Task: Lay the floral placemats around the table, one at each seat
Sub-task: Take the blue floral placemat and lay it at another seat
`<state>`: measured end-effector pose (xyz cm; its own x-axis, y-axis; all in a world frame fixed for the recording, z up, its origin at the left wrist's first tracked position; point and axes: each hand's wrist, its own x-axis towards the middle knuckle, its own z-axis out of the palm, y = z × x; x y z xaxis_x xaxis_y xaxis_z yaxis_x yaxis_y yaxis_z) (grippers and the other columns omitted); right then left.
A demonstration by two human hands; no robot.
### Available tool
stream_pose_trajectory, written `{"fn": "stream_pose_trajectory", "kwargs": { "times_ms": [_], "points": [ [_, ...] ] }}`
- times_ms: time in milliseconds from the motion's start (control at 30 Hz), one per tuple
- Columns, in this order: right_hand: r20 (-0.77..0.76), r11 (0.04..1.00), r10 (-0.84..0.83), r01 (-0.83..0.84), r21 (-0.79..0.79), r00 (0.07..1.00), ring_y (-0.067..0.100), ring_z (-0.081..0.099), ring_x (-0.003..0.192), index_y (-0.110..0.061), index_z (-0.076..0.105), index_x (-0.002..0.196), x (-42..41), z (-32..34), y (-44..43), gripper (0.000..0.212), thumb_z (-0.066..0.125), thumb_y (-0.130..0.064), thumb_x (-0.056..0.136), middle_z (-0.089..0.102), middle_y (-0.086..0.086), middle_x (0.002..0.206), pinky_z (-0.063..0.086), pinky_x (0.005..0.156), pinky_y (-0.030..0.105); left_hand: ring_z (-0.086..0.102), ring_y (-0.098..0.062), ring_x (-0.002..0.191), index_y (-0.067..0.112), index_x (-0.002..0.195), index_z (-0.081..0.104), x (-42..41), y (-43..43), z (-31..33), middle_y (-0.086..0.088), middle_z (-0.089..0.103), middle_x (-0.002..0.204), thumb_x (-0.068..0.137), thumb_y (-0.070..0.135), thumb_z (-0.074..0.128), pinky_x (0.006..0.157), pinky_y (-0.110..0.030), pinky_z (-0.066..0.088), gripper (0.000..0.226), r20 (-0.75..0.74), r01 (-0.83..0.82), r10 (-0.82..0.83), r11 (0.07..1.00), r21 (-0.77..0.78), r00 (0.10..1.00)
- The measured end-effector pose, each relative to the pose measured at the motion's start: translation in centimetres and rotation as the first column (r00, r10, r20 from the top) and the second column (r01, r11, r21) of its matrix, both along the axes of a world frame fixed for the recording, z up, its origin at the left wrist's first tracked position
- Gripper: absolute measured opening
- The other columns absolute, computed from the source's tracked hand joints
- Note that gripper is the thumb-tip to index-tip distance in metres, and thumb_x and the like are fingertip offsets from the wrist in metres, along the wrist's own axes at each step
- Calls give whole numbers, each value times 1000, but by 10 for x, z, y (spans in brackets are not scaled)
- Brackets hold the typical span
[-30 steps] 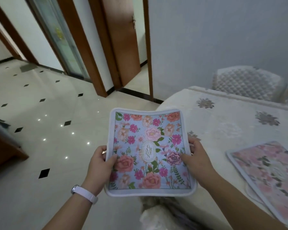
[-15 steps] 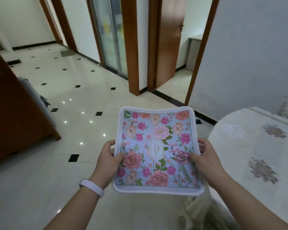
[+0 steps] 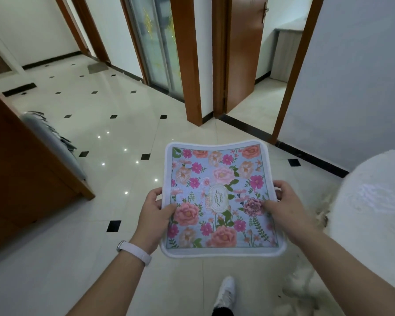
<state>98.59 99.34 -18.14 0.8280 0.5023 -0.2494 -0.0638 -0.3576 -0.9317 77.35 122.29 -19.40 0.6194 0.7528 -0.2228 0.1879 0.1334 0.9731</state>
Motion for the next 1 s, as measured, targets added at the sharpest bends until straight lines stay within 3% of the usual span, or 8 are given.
{"fn": "stream_pose_trajectory", "kwargs": {
  "times_ms": [200, 467, 567, 833, 1000],
  "points": [
    [-80, 1000, -8, 9, 19, 997, 22, 75, 67, -28, 49, 111, 91, 1, 68, 34, 67, -12, 88, 66, 6, 105, 62, 56, 41, 74, -31, 77, 28, 112, 51, 98, 75, 10, -6, 76, 93, 91, 11, 63, 60, -44, 61, 29, -83, 19, -18, 1000, 6, 996],
    [-25, 996, -88, 89, 28, 996, 19, 75, 68, -29, 47, 113, 202, 34, 98, 36, 67, -12, 89, 65, 5, 105, 63, 58, 40, 74, -32, 80, 27, 115, 50, 233, 122, 34, -7, 76, 94, 92, 11, 63, 65, -49, 61, 31, -12, 119, -118, 992, 30, 993],
    [-14, 985, -162, 163, 60, 987, 20, 75, 67, -34, 49, 104, 230, 40, 91, 33, 68, -12, 88, 66, 5, 104, 62, 57, 40, 74, -32, 80, 26, 114, 49, 280, 130, 36, -7, 76, 95, 91, 11, 63, 62, -45, 61, 31, 13, 183, -183, 983, 6, 983],
    [-67, 927, -365, 369, 69, 929, 26, 76, 71, -29, 50, 109, 298, 28, 81, 32, 67, -10, 88, 66, 5, 105, 62, 59, 46, 75, -29, 77, 27, 112, 50, 411, 148, 12, -4, 77, 93, 90, 10, 63, 57, -39, 60, 31, 11, 381, -381, 924, -26, 925],
    [-44, 873, -482, 484, 59, 875, 25, 76, 70, -27, 50, 106, 350, 29, 98, 31, 66, -7, 89, 65, 6, 106, 61, 53, 38, 75, -28, 76, 25, 110, 51, 506, 174, 0, -4, 77, 91, 90, 8, 64, 55, -35, 60, 30, 45, 499, -498, 865, -42, 866]
  ]
}}
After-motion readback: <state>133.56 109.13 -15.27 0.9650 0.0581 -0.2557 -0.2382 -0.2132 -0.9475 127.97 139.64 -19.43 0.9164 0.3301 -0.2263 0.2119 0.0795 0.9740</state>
